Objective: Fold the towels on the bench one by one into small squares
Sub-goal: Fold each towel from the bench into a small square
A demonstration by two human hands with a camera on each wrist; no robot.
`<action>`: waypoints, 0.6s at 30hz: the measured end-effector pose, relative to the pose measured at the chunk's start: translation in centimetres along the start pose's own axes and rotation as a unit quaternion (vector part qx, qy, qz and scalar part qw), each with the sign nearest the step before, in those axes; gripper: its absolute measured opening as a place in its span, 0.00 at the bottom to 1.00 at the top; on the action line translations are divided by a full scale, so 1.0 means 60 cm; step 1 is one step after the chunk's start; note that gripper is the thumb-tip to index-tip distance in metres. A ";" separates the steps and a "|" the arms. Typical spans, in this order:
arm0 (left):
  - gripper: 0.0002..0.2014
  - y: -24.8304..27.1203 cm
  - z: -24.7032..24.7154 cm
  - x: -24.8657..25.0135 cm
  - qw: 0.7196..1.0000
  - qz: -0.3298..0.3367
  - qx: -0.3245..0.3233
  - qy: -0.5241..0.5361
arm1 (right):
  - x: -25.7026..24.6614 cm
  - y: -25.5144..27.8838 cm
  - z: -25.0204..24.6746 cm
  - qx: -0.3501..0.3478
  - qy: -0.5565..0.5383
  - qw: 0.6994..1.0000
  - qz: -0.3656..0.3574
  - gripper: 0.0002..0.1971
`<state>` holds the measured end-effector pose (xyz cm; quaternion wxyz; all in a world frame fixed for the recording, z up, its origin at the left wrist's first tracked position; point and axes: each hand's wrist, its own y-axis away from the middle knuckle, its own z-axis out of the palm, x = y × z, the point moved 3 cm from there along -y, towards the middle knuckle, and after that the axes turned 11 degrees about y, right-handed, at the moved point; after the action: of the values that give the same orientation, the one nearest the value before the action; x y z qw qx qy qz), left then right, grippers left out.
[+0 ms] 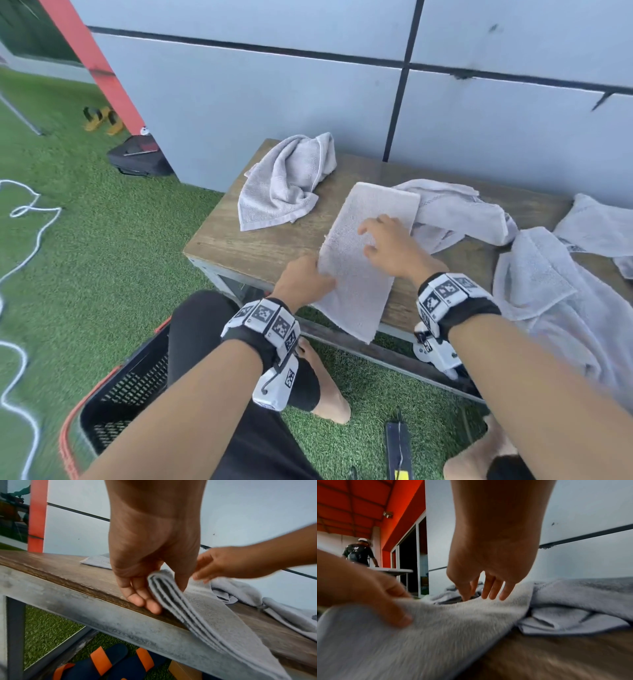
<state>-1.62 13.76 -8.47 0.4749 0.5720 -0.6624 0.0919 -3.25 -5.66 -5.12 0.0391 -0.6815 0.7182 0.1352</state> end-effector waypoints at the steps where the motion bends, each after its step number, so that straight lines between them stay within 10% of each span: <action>1: 0.11 0.003 -0.001 0.004 1.000 0.003 -0.001 0.023 | 0.003 0.016 0.018 -0.032 -0.002 0.999 -0.015 0.20; 5: 0.23 0.018 -0.011 0.029 0.987 0.037 0.005 0.156 | 0.014 0.078 0.045 -0.047 -0.012 0.997 -0.058 0.34; 9: 0.14 0.027 -0.012 0.061 0.965 0.037 -0.028 0.258 | 0.020 0.128 0.047 -0.070 0.014 0.994 -0.079 0.40; 14: 0.27 0.040 -0.005 0.091 0.858 -0.018 -0.097 0.505 | 0.022 0.152 0.073 -0.072 0.028 0.994 -0.079 0.58; 18: 0.23 0.039 0.000 0.097 0.870 0.013 -0.118 0.479 | 0.021 0.144 0.067 0.042 -0.102 0.993 -0.035 0.30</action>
<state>-2.95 10.62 -3.21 0.7969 0.3884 -0.3672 0.2817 -12.42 -5.58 -8.05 0.1458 -0.6865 0.6913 0.1719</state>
